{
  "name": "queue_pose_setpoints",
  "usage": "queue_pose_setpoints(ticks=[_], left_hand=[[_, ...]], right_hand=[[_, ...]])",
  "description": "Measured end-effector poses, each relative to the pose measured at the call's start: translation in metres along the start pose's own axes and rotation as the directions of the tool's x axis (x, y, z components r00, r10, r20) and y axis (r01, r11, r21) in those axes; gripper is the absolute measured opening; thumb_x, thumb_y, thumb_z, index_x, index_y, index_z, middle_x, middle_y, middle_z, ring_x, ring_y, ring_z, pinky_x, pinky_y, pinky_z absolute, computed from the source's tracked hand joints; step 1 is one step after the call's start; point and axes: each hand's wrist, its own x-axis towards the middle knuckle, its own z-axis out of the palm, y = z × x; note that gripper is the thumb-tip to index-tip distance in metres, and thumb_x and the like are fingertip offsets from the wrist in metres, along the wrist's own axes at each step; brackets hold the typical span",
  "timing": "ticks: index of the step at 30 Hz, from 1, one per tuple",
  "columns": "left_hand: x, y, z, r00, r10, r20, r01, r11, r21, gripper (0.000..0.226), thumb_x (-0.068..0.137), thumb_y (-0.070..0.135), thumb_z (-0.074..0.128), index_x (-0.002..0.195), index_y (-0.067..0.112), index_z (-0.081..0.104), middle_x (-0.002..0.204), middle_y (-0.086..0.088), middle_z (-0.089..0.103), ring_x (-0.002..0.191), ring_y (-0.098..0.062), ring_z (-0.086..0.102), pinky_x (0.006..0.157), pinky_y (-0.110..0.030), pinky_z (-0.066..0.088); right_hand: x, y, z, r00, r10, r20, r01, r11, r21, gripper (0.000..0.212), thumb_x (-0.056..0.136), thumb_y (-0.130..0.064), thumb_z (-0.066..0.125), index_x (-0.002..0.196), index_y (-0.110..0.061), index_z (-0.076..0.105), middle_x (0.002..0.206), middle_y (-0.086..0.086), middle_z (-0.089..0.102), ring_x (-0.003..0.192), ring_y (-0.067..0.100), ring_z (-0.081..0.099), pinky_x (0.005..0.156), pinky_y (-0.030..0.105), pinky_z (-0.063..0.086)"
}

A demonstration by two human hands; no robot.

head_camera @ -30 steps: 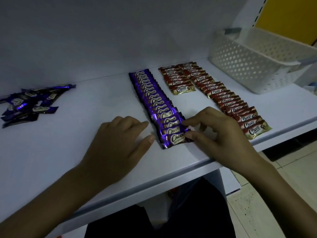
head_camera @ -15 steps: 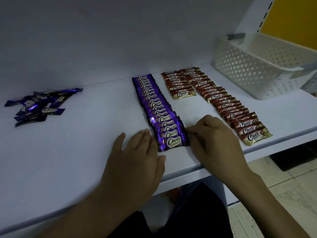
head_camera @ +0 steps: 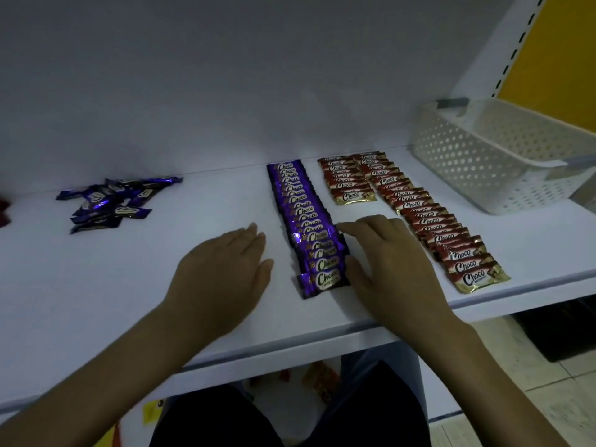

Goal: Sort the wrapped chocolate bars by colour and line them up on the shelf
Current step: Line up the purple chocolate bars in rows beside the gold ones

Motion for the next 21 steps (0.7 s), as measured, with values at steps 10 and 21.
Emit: queue_pose_setpoints(ticks=[10, 21], left_hand=[[-0.022, -0.014, -0.004, 0.986, 0.1, -0.136, -0.147, 0.907, -0.395, 0.039, 0.089, 0.038, 0.042, 0.098, 0.015, 0.072, 0.095, 0.001, 0.069, 0.081, -0.021, 0.065, 0.067, -0.039, 0.055], [-0.019, 0.04, 0.01, 0.975, 0.198, -0.102, -0.205, 0.977, -0.065, 0.048, 0.075, 0.018, 0.029, 0.077, 0.0, 0.074, 0.086, -0.021, 0.071, 0.069, -0.034, 0.068, 0.059, -0.043, 0.057]], right_hand=[[0.052, -0.025, -0.014, 0.996, -0.049, 0.072, 0.051, 0.998, -0.027, 0.033, 0.087, -0.003, 0.05, 0.115, -0.014, 0.064, 0.111, 0.009, 0.063, 0.103, 0.029, 0.054, 0.083, 0.035, 0.042], [0.005, -0.002, -0.006, 0.974, 0.191, 0.123, -0.174, 0.975, -0.135, 0.034, 0.091, -0.014, 0.047, 0.122, -0.02, 0.059, 0.115, 0.003, 0.062, 0.106, 0.023, 0.054, 0.072, 0.032, 0.043]])
